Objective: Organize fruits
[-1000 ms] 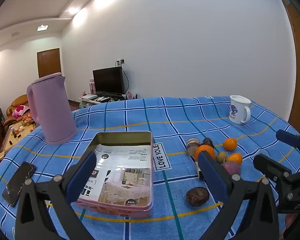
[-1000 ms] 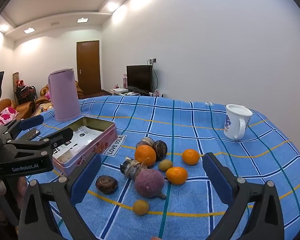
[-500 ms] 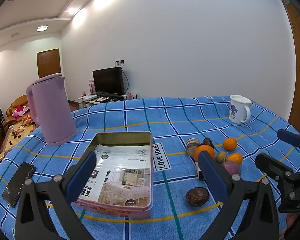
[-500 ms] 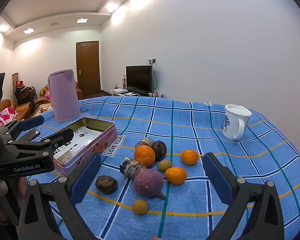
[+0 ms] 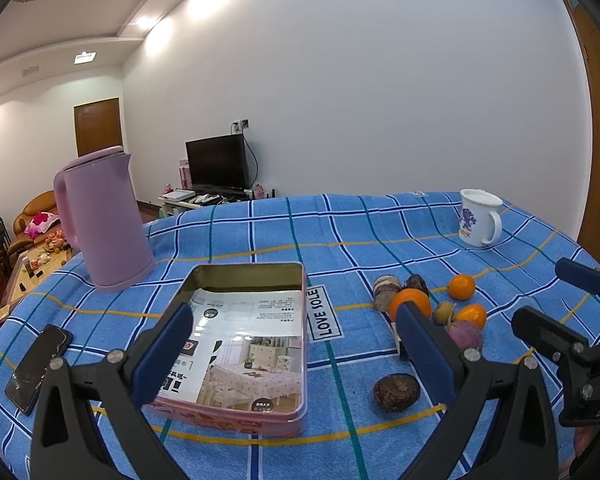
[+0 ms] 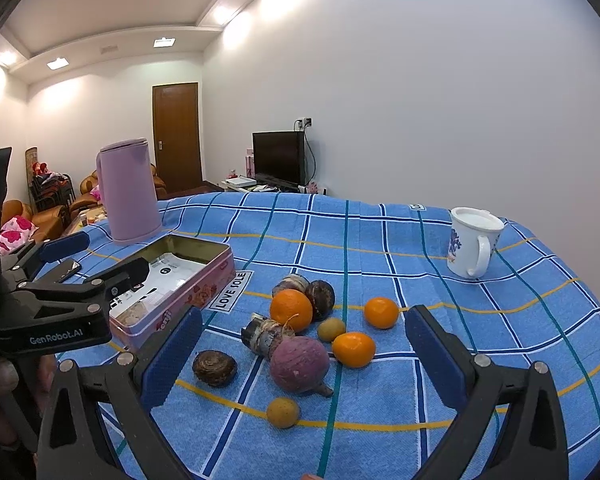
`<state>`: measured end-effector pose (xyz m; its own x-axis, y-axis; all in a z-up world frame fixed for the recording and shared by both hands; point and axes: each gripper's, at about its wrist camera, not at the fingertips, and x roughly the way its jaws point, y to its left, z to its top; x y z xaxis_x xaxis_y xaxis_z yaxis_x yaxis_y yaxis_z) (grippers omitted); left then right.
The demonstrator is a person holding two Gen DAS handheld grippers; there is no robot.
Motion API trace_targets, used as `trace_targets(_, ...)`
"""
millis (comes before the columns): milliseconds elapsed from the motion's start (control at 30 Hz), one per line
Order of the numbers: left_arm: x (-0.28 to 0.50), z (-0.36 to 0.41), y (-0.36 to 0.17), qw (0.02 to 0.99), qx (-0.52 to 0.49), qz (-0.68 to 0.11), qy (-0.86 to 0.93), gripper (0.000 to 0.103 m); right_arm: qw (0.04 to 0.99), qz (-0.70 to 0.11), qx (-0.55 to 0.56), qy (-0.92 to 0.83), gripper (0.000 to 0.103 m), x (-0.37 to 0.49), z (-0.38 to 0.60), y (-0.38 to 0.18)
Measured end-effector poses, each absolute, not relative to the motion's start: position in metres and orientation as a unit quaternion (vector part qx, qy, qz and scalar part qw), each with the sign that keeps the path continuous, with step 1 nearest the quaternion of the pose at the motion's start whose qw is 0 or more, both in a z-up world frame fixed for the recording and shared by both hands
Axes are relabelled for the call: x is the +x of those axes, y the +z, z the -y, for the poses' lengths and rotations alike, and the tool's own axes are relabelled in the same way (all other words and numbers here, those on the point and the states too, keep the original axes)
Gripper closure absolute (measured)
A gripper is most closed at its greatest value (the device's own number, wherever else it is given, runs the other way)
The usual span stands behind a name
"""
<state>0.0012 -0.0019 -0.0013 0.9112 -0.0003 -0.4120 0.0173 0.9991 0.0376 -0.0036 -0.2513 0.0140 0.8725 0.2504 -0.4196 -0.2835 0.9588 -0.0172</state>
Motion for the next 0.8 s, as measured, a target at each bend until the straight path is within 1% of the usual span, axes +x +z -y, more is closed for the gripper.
trace_targets(800, 0.0003, -0.0001, -0.0048, 0.977, 0.020, -0.214, -0.004, 0.000, 0.965, -0.219, -0.036, 0.140, 0.001, -0.0019, 0.2510, 0.0096)
